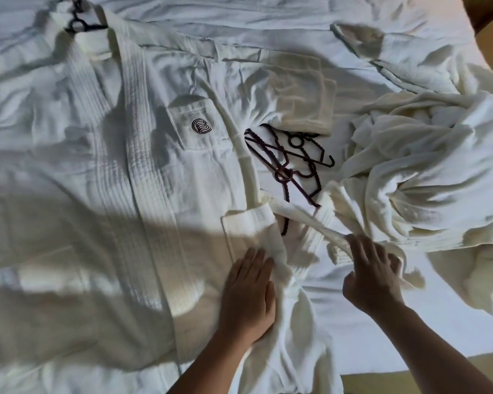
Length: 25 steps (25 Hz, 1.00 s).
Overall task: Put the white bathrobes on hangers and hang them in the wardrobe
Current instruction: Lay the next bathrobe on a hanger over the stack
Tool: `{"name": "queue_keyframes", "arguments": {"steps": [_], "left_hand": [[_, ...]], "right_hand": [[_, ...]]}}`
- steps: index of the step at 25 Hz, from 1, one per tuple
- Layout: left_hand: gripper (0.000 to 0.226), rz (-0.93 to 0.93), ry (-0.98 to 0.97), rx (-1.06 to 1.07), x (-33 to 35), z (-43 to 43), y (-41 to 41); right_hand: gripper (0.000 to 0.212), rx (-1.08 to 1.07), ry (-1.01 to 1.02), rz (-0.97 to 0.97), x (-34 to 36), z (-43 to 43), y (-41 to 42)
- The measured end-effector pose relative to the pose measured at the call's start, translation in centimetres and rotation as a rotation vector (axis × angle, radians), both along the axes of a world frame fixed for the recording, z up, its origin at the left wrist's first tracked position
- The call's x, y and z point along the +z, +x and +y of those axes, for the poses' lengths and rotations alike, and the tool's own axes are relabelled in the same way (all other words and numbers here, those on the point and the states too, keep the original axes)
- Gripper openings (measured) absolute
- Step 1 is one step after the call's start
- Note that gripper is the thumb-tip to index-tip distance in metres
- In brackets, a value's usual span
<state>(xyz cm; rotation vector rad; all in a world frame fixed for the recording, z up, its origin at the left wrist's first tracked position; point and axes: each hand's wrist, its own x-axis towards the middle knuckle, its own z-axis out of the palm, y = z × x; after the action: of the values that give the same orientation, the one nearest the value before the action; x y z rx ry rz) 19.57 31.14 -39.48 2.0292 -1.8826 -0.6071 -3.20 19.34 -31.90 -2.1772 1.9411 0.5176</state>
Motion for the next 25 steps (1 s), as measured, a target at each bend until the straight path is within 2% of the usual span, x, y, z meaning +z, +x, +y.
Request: {"name": "queue_keyframes", "arguments": {"steps": [1, 2, 4, 5, 7, 8, 10, 12, 15, 17, 19, 20, 23, 24, 25], "left_hand": [[0.052, -0.007, 0.009, 0.001, -0.1, 0.0, 0.1], [0.052, -0.004, 0.013, 0.002, 0.0, -0.1, 0.1], [0.052, 0.016, 0.003, 0.008, 0.1, 0.0, 0.0], [0.052, 0.023, -0.007, 0.012, 0.0, 0.0, 0.0], [0.053, 0.022, -0.011, 0.009, -0.1, -0.1, 0.1], [0.053, 0.020, -0.003, 0.004, -0.1, -0.1, 0.1], [0.053, 0.030, 0.013, 0.006, 0.0, -0.3, 0.1], [0.052, 0.075, 0.020, 0.028, 0.7, -0.8, 0.1], [0.046, 0.248, -0.063, 0.120, 3.1, -3.8, 2.3], [0.043, 0.267, -0.213, 0.199, 4.7, -7.8, 5.8], [0.050, 0.138, -0.346, 0.251, 5.7, -13.0, 10.4], [0.061, 0.041, -0.290, 0.255, 5.8, -15.7, 12.5], [0.111, -0.308, 0.240, 0.166, 4.6, -21.5, 17.2], [0.116, -0.387, 0.340, 0.127, 3.4, -22.0, 17.7], [0.114, -0.440, 0.355, 0.099, 1.9, -21.9, 17.7]], "right_hand": [[0.098, -0.029, 0.070, -0.010, -1.3, 0.1, -0.1], [0.097, -0.120, 0.176, 0.001, -1.9, -0.1, -0.5], [0.070, -0.347, 0.351, 0.036, -1.9, -1.0, -2.5], [0.062, -0.400, 0.348, 0.089, -1.3, -1.4, -3.9], [0.051, -0.387, 0.258, 0.330, 0.7, -1.3, -6.5], [0.054, -0.346, 0.239, 0.426, 1.5, -1.3, -7.5], [0.077, -0.300, 0.255, 0.468, 2.9, -1.1, -7.2], [0.082, -0.257, 0.091, 0.263, 2.7, -1.2, -4.7], [0.053, -0.096, -0.255, -0.294, 1.3, -3.0, 1.0], [0.045, -0.098, -0.256, -0.532, 0.3, -5.3, 5.2], [0.051, -0.143, -0.224, -0.606, -0.9, -8.8, 8.6], [0.056, -0.155, -0.207, -0.614, -1.3, -10.9, 10.1], [0.075, -0.097, -0.085, -0.463, -2.2, -17.1, 13.1], [0.081, -0.086, -0.011, -0.370, -2.4, -18.9, 13.5], [0.085, -0.075, 0.053, -0.276, -3.0, -20.4, 13.6]]}}
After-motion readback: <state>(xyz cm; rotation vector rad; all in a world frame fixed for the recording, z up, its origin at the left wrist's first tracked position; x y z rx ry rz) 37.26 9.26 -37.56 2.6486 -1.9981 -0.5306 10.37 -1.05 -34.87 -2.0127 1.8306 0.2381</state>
